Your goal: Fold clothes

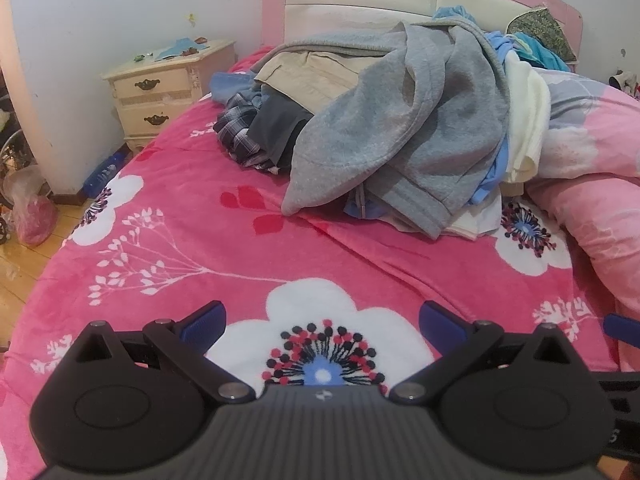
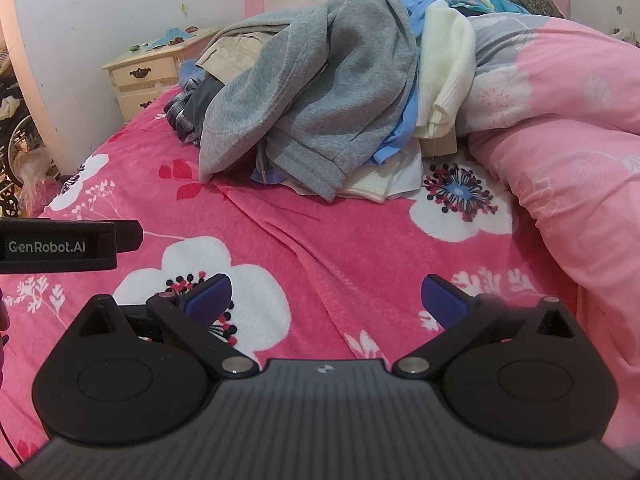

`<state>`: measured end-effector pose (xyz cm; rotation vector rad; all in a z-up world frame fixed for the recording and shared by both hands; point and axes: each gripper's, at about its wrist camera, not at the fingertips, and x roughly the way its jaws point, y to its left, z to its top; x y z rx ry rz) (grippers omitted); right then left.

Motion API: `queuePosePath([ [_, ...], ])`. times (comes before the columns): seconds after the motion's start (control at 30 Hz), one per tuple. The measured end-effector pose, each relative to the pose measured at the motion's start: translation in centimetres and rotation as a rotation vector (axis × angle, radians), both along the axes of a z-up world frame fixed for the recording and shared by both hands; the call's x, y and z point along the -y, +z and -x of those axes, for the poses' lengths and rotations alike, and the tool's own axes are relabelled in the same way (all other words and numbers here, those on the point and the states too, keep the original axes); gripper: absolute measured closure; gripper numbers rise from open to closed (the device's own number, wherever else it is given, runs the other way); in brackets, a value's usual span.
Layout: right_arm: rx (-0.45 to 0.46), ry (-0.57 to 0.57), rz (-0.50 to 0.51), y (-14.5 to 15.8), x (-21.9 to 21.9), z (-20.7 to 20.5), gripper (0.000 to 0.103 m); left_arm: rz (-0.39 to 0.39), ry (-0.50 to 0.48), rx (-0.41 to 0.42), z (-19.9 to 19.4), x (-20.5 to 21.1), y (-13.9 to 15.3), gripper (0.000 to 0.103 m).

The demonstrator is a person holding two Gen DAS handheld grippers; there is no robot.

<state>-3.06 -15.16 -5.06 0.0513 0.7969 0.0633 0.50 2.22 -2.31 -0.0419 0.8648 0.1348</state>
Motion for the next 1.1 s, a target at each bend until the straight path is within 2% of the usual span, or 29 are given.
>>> queuePosePath([
  [1.1, -0.009, -0.033, 0.008, -0.17, 0.30, -0.15, 0.001, -0.013, 0.006, -0.021, -0.22, -0.12, -0.51, 0.000],
])
